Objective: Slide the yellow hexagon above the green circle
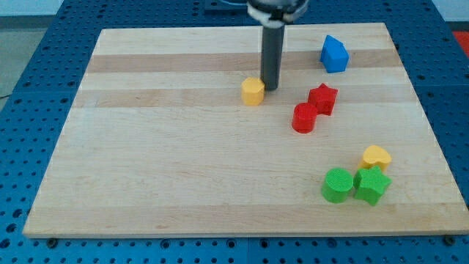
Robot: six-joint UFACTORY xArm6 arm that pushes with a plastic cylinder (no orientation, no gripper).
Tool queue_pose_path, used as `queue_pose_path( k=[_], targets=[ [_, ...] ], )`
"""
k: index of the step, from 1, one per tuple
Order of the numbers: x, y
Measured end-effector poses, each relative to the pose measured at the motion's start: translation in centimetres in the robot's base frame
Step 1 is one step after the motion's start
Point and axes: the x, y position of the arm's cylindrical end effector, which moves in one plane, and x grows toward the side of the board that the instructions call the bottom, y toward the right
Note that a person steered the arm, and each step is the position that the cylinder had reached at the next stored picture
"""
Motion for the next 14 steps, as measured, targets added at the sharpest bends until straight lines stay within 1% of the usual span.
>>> queue_pose_path(
  k=[1,2,3,4,5,6,7,8,9,10,11,12,13,14],
  targets=[
    [1.6,-1.0],
    [-1.3,-1.0],
    [-0.4,-4.9],
    [5.6,-9.1],
    [8.7,-9.3],
    [8.7,-12.0],
    [12.0,-13.8],
    [13.4,-9.0],
    [13.4,-3.6],
    [13.9,-8.9],
    [13.1,-15.7],
    [10.6,-14.9],
    [9.6,-9.2],
    [9.6,-1.2]
  ],
)
